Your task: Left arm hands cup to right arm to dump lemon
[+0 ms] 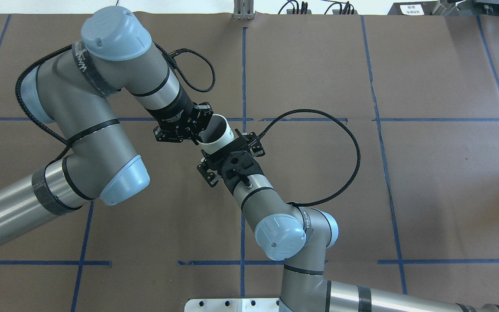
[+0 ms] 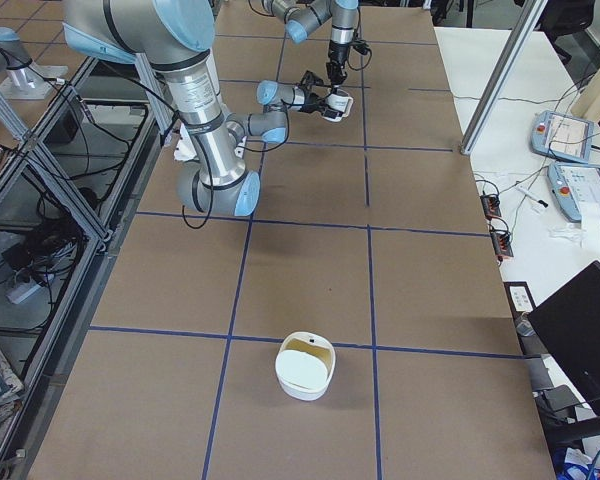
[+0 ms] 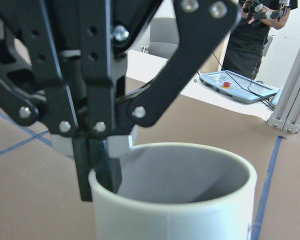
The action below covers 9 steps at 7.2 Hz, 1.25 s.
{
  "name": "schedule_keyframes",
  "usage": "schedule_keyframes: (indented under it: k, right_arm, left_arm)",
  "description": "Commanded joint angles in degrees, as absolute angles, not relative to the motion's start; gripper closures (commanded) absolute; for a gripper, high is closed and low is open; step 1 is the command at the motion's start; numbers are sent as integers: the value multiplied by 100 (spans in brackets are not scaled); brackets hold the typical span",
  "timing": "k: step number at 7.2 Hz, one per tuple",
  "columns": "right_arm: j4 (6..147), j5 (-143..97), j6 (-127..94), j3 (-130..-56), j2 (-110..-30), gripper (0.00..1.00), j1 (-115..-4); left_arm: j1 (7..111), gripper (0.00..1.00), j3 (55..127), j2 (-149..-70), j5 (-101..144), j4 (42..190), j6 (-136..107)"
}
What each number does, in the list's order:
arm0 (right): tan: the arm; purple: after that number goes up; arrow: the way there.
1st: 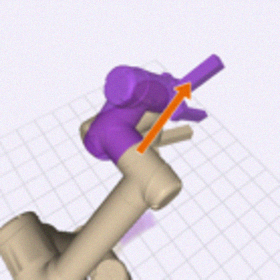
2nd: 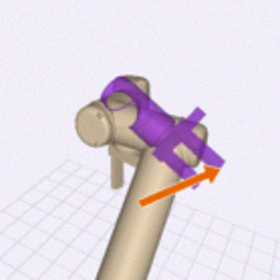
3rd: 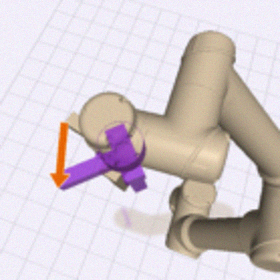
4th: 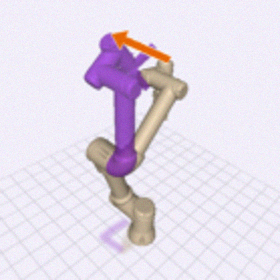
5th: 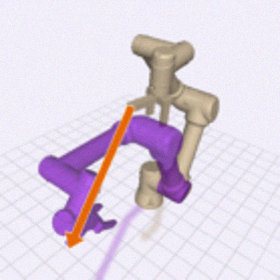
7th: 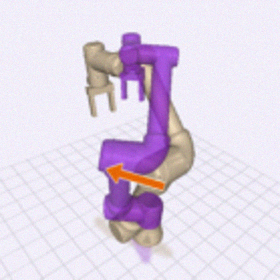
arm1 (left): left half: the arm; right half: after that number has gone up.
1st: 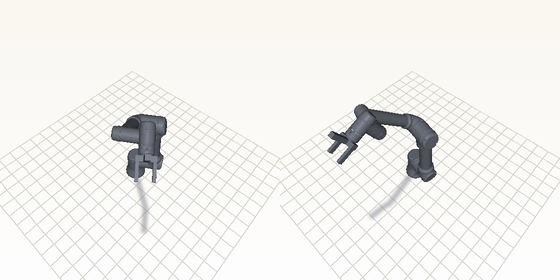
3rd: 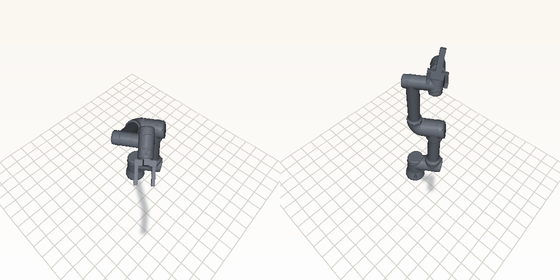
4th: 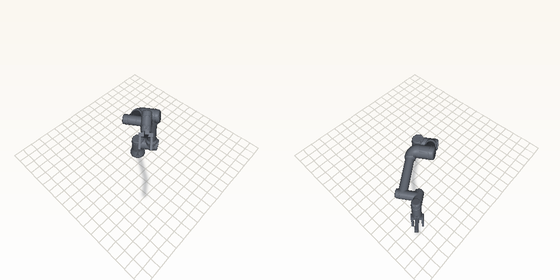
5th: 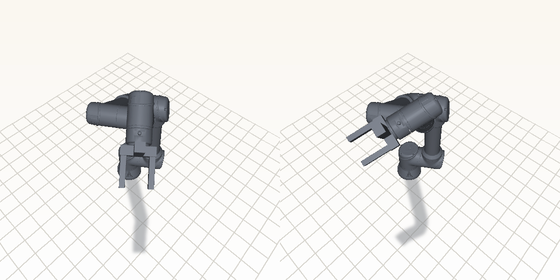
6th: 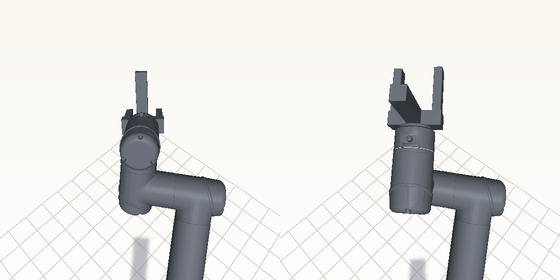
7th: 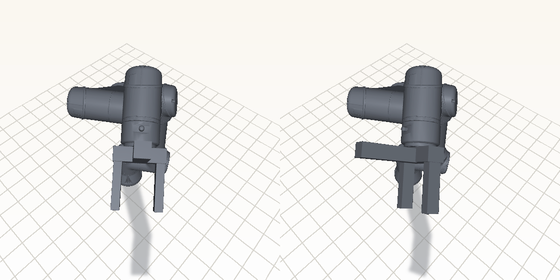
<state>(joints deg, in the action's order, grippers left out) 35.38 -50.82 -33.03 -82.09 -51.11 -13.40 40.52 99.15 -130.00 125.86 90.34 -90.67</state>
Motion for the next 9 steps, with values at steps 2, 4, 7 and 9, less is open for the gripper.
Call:
schedule_keyframes:
  k: [2, 4, 7, 9]
  right_arm:
    - [3542, -5089, -3296, -8209, -5115, 0, -1318]
    - [3533, -5089, -3296, -8209, -5115, 0, -1318]
    - [3533, -5080, -3305, -8209, -5124, 0, -1318]
    - [3524, -5080, -3305, -8209, -5133, 0, -1318]
  left_arm:
    - [4052, 100, 9879, -13017, 12586, 9105, -9070]
    - [4052, 100, 9879, -13017, 12586, 9114, -9079]
    - [4060, 100, 9818, -13008, 12586, 9106, -9062]
    - [4366, 100, 9477, -13017, 12577, 9314, -9035]
